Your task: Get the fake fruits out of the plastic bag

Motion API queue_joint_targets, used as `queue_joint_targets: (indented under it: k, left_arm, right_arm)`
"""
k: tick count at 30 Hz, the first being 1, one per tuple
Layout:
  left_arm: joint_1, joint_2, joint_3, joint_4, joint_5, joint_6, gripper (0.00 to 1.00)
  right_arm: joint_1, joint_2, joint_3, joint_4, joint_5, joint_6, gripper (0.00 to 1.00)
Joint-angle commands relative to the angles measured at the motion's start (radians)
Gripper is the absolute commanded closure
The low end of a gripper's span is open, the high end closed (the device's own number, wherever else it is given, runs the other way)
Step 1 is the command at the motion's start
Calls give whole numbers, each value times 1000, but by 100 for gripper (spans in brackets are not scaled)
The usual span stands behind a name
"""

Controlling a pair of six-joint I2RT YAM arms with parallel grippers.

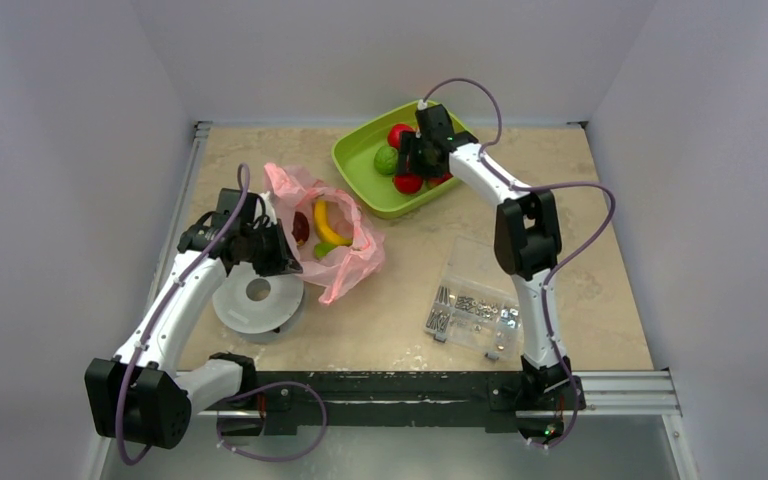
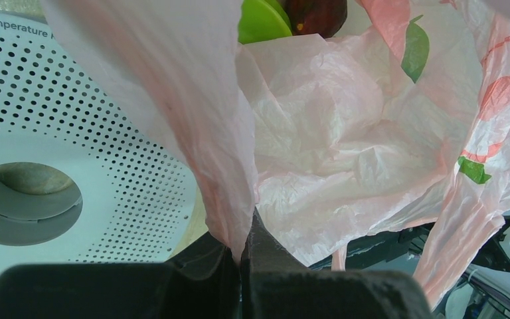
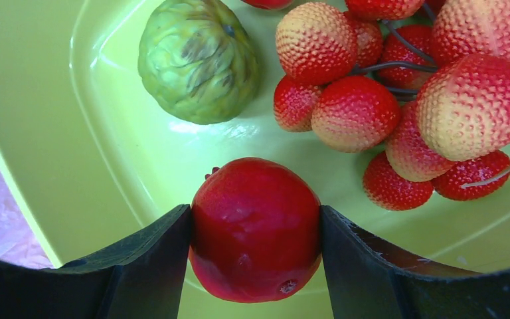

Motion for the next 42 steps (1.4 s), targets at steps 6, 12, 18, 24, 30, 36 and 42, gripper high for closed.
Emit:
queue_joint_targets:
  k: [6, 12, 18, 24, 30, 36, 42]
  left_arm:
    - [-4, -3, 38, -10, -2, 6, 100]
    - [-5, 6, 43, -14, 4, 10, 100]
    - [-5, 7, 43, -18, 10, 15, 100]
    - [-5, 22, 47, -18, 23, 29, 100]
    - [-4, 32, 47, -13, 35, 36, 100]
    - [-5, 35, 50, -23, 33, 42, 100]
    - [-4, 68, 99, -77, 31, 32, 100]
  right_arm:
    - [24, -23, -28, 72, -89, 14, 86]
    - [41, -22, -47, 79, -97, 15, 72]
    - [41, -13, 15, 29, -86, -5, 44]
    - [48, -25, 98, -68, -60, -34, 24]
    - [67, -95, 120, -105, -41, -66, 18]
    - [137, -205, 119, -80, -88, -97, 18]
    - [282, -278, 108, -45, -125, -82, 31]
